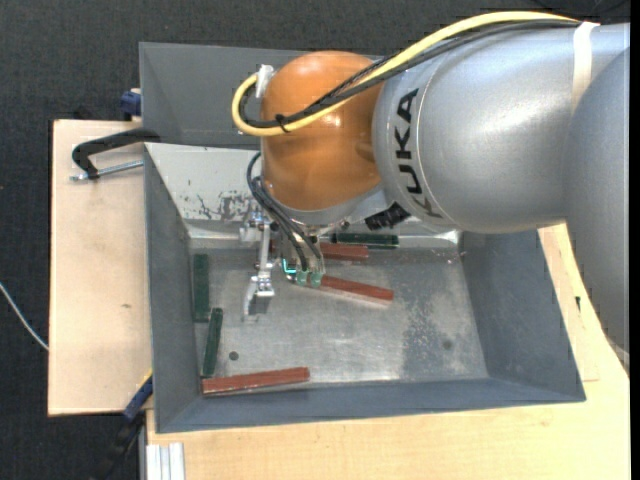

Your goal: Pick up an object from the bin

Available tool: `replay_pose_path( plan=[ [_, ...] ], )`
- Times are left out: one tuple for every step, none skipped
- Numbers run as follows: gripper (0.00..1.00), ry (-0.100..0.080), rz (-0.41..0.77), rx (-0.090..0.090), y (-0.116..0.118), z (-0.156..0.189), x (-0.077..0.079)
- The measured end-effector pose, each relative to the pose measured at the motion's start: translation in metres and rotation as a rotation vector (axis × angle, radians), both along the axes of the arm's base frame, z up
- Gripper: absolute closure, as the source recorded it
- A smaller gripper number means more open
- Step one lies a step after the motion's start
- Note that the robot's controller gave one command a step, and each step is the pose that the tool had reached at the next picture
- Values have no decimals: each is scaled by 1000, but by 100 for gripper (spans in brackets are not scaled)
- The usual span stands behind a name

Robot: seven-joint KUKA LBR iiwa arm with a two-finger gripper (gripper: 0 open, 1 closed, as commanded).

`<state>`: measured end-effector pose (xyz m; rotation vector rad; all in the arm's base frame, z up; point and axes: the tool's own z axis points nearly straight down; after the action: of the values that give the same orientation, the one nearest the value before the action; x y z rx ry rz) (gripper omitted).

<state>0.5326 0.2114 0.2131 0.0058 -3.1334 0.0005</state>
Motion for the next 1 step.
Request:
replay_pose_path(
  plan=[
    [0,-8,-3,2,-1,4,2]
  ],
)
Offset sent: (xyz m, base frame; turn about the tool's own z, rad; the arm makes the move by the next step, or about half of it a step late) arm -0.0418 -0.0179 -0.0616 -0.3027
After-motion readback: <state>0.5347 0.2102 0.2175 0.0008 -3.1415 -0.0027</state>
